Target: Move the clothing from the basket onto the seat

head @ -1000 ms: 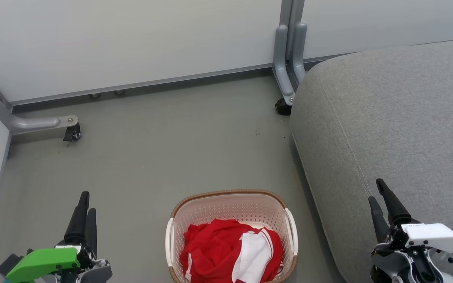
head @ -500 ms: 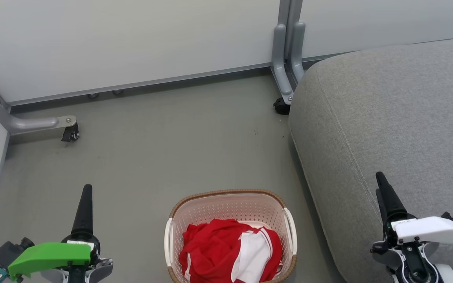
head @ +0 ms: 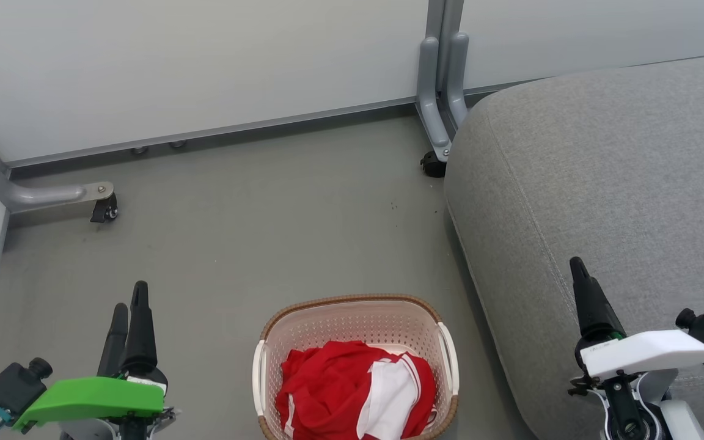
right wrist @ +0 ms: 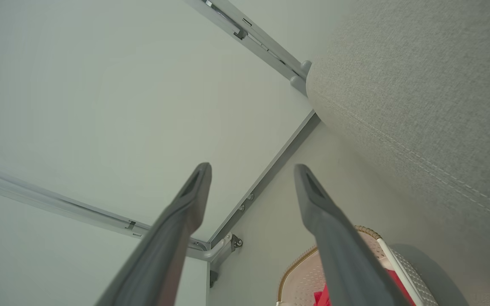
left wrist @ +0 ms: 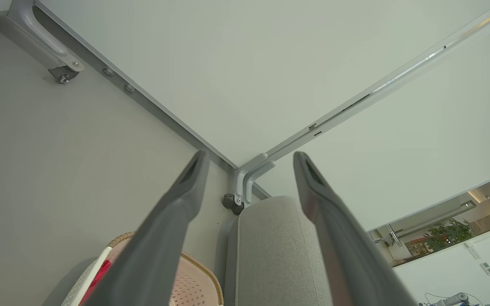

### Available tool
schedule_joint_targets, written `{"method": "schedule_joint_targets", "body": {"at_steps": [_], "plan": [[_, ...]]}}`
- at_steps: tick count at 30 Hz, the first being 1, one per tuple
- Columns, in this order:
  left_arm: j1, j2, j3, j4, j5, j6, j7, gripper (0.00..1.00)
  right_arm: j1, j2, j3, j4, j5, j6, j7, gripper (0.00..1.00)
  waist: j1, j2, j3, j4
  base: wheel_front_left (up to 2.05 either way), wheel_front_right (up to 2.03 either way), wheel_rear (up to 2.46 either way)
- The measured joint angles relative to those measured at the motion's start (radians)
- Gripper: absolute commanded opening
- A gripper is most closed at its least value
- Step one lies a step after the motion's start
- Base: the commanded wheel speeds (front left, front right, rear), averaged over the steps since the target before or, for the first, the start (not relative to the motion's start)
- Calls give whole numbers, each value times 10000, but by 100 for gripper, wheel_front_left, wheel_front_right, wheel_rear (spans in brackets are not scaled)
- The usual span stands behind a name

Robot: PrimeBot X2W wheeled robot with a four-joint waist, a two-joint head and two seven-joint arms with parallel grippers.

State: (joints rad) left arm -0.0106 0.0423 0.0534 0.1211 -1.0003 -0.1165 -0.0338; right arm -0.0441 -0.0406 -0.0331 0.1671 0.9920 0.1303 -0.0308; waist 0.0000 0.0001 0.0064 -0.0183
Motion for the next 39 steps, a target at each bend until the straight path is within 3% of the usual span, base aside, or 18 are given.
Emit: {"method": "schedule_joint_targets", "body": {"at_steps": [13, 39], "plan": [[217, 2, -351, -491, 1875, 290, -441, 100, 173, -12, 209, -516, -1900, 0, -451, 100, 0, 0, -48, -30, 0, 0, 0], [527, 13, -857, -1041, 5076, 343, -1187, 100, 345, -35, 487, -1191, -4980, 0, -1206, 100, 0, 0, -32, -132, 0, 0, 0]]}}
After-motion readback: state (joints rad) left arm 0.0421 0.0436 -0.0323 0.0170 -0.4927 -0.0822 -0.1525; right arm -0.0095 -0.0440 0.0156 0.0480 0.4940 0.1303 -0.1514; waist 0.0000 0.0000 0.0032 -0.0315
